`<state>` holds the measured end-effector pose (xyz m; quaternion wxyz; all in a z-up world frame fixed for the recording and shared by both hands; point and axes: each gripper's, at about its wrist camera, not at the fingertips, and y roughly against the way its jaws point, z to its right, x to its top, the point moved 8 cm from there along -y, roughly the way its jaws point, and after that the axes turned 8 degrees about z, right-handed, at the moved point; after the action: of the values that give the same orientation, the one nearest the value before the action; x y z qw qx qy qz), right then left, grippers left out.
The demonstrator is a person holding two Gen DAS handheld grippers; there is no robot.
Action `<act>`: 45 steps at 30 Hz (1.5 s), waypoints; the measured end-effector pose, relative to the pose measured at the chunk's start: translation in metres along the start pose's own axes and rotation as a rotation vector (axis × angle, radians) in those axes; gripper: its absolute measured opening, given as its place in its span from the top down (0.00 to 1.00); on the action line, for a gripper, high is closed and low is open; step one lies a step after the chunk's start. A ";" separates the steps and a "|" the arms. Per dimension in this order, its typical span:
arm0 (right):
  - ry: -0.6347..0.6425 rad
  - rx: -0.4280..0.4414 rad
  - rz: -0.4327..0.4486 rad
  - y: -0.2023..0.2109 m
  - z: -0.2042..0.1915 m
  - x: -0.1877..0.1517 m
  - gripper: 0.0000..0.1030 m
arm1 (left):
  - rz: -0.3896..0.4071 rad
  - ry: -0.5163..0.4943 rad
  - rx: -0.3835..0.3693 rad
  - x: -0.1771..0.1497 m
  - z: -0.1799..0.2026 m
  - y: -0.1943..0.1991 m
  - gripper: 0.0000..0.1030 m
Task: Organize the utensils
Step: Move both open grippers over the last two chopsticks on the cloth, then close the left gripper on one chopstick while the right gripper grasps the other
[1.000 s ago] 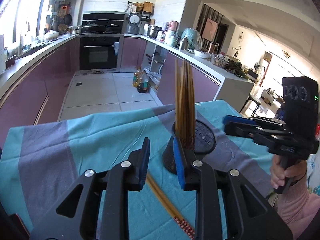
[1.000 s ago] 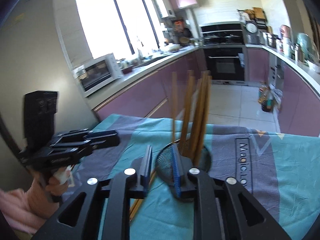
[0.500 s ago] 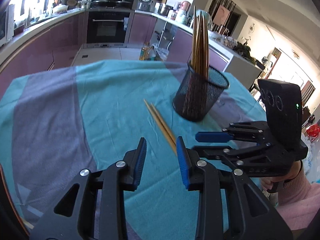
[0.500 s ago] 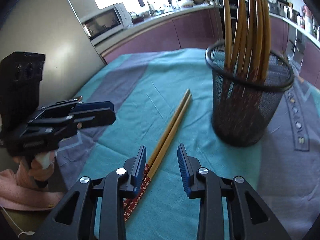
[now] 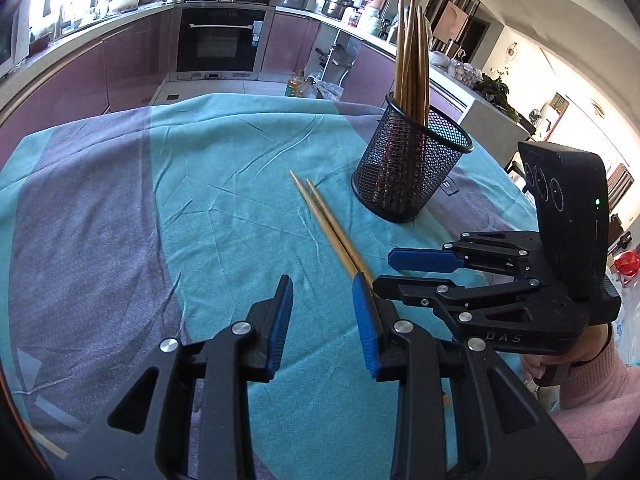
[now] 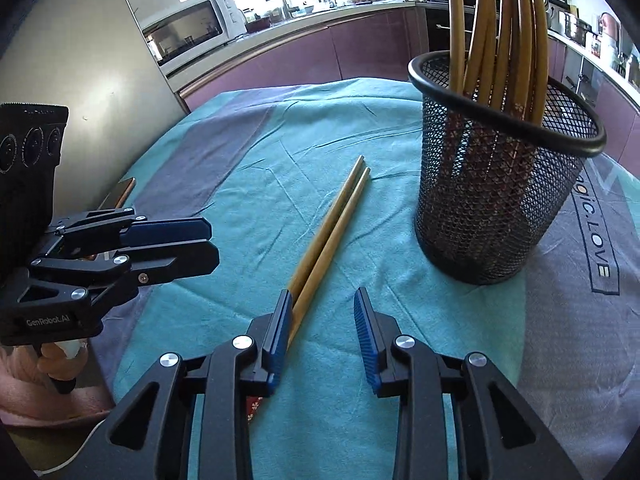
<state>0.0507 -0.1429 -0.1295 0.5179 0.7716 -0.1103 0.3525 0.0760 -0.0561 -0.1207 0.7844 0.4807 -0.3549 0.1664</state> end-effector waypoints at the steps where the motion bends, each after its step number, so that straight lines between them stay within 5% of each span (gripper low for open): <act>1: 0.003 -0.012 -0.001 -0.002 0.001 0.002 0.71 | -0.002 -0.002 0.003 0.000 0.000 -0.002 0.71; 27: 0.001 -0.042 -0.023 -0.010 0.003 0.008 0.76 | -0.023 -0.042 0.009 0.008 0.004 -0.026 0.71; 32: -0.002 -0.048 -0.025 -0.008 0.008 0.007 0.86 | -0.046 -0.060 0.007 0.009 0.008 -0.037 0.71; 45: -0.003 -0.057 -0.031 -0.008 0.017 0.007 0.88 | -0.132 -0.113 0.051 0.012 0.015 -0.079 0.71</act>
<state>0.0673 -0.1528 -0.1336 0.5449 0.7587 -0.1092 0.3398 0.1254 -0.1086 -0.1581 0.7599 0.5314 -0.3619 0.0957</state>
